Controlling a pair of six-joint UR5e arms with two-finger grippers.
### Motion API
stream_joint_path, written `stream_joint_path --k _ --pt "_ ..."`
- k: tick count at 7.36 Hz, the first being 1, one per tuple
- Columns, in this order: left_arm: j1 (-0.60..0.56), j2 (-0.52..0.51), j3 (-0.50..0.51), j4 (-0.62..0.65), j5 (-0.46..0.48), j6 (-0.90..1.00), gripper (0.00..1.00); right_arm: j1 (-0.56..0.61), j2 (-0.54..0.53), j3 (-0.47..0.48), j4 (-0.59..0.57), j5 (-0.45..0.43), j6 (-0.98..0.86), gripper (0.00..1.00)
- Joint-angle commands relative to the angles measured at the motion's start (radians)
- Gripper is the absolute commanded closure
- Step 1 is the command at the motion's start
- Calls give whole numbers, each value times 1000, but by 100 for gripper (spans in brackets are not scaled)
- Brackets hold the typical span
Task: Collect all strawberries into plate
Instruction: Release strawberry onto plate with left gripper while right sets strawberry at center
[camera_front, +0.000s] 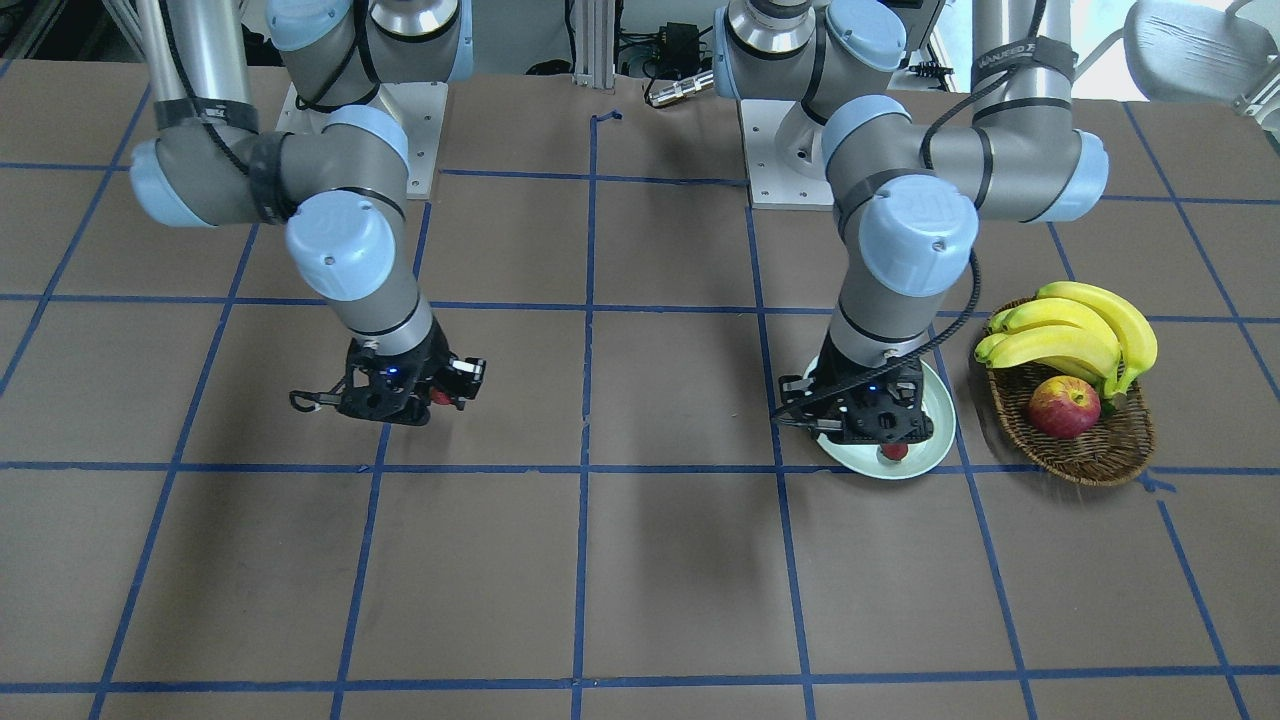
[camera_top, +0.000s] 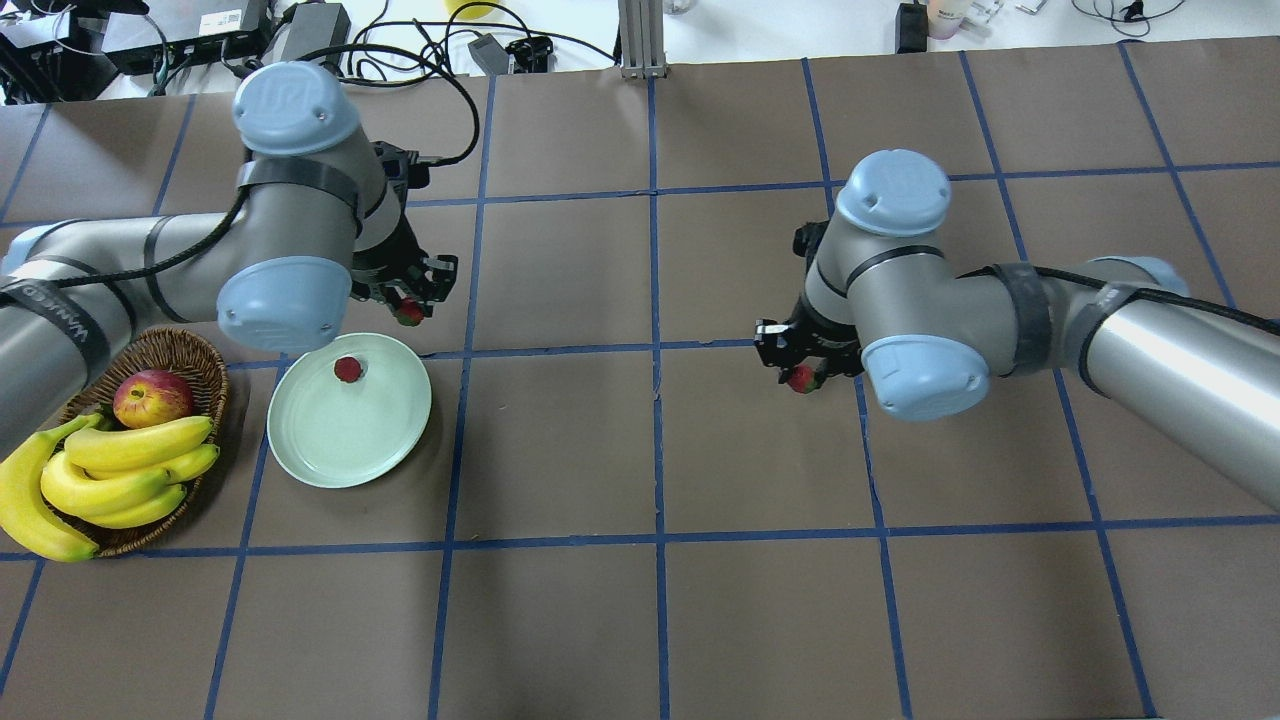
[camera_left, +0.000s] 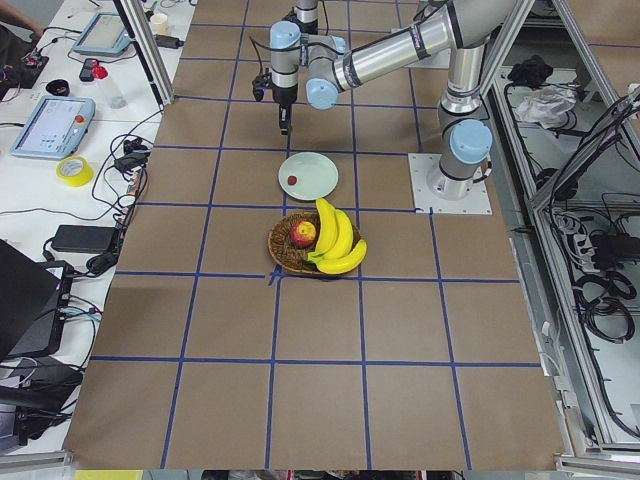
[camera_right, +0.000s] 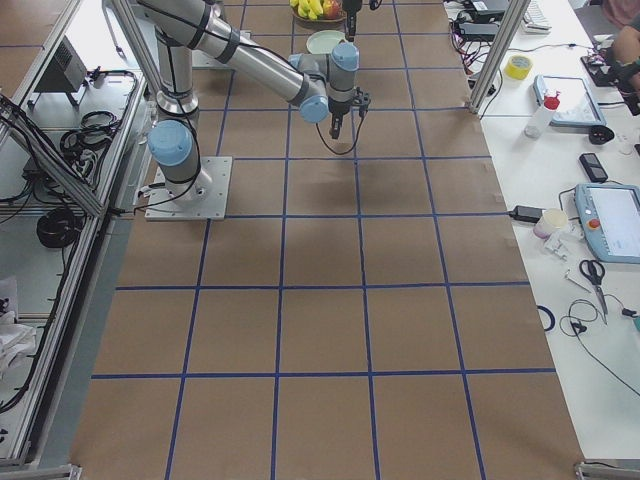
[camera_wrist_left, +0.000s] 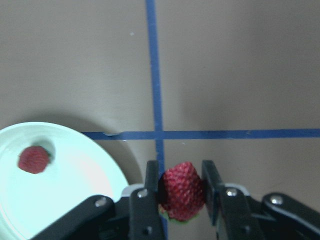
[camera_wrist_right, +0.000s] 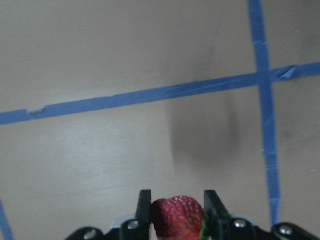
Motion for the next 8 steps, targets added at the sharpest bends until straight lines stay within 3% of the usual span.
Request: stream_joint_path --k 1,3,5,6,7,8 --pt "157 -15 -93 32 -49 163 92 132 40 -67 -7 90 249 75" --pt "169 -45 -152 89 -66 191 90 214 123 -139 -53 118 331 74" --pt "177 -69 -149 93 -66 188 60 257 190 -185 -87 131 367 74" --pt "180 -66 -135 98 -63 193 20 263 207 -187 -89 129 367 69" --pt "182 -62 -127 98 -63 196 0 263 217 -175 -89 114 365 12" --pt "179 -49 -101 103 -63 194 0 262 217 -173 -87 112 361 0"
